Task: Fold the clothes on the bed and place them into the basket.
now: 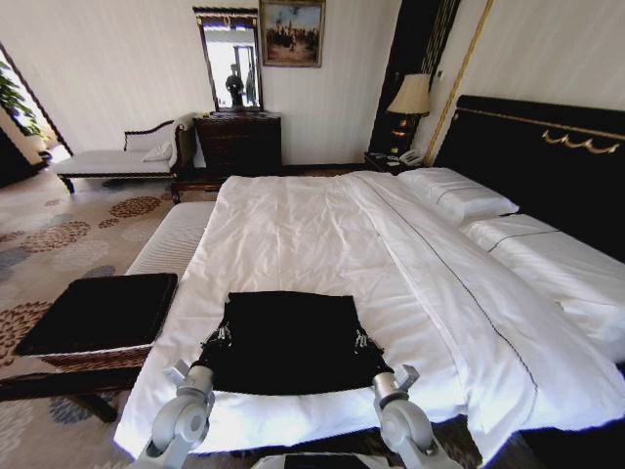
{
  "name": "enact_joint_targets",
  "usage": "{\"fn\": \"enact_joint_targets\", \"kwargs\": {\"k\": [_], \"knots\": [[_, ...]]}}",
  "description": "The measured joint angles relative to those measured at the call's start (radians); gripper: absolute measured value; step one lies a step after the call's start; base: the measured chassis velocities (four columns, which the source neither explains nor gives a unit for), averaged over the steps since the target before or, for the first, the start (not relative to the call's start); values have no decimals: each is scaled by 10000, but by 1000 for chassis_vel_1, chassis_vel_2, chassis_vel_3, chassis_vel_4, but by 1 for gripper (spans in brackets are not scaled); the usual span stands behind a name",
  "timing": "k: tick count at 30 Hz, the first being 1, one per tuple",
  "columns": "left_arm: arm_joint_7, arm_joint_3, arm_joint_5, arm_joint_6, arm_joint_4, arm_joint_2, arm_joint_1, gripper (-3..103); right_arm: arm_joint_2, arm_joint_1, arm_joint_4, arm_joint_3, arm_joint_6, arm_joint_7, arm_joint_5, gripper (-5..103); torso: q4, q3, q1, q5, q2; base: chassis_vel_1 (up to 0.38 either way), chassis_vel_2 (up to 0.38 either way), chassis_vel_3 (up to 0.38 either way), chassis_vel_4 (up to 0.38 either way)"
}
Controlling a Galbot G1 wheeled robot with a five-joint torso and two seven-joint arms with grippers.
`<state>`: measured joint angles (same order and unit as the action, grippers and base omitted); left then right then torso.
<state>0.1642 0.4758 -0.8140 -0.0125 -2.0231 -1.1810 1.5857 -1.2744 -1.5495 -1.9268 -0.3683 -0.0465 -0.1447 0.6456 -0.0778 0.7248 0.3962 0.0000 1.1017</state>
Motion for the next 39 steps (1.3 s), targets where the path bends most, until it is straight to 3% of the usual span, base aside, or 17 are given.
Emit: {"fn": "enact_joint_targets", "kwargs": {"k": [8, 26, 28, 29, 30, 32, 33, 34, 36, 37, 39], "knots": [[-13, 207, -231, -118, -434, 239, 322, 1, 78, -308, -447, -199, 28, -24, 179, 1, -1, -1, 0, -1, 0, 0, 0, 0, 0], [-317, 268, 59, -94, -238, 276, 1007, 1, -4, -913, -264, -64, -131, 51, -341, -1, 1, -1, 0, -1, 0, 0, 0, 0, 0], [-420, 343, 97, -93, -334, 275, 1269, -2, -1, -1077, -265, -28, -195, 52, -495, 9, -1, -1, -1, -1, 1, 0, 0, 0, 0], [-420, 343, 97, -93, -334, 275, 1269, -2, -1, -1077, -265, -28, -195, 52, -495, 9, -1, -1, -1, -1, 1, 0, 0, 0, 0], [-491, 397, 137, -93, -406, 276, 1481, 6, -16, -1212, -266, 2, -253, 52, -587, 15, -1, -1, -1, -1, 0, 0, 0, 0, 0], [-586, 501, 167, -101, -467, 276, 1794, 8, -56, -1373, -296, 19, -331, 43, -670, 26, -1, -1, 0, -1, 0, 0, 0, 0, 0], [-586, 501, 167, -101, -467, 276, 1794, 8, -56, -1373, -296, 19, -331, 43, -670, 26, -1, -1, 0, -1, 0, 0, 0, 0, 0], [-604, 546, 167, -104, -469, 273, 1870, 14, -63, -1408, -306, 14, -356, 32, -679, 26, 0, -1, -1, 0, 0, 0, 0, 0, 0], [-666, 859, 98, -105, -515, 257, 2148, 24, -70, -1522, -434, -151, -407, -74, -639, 37, 0, -1, -1, -1, 1, 0, 0, 0, 0], [-675, 992, 40, -116, -548, 255, 2212, 24, -66, -1543, -507, -241, -407, -114, -560, 42, 0, -1, -2, -1, 0, 0, 0, 0, 0], [-683, 1172, -48, -146, -608, 254, 2278, 30, -61, -1567, -617, -361, -405, -152, -440, 42, 0, -1, -2, -1, 0, 0, 0, 0, 0]]}}
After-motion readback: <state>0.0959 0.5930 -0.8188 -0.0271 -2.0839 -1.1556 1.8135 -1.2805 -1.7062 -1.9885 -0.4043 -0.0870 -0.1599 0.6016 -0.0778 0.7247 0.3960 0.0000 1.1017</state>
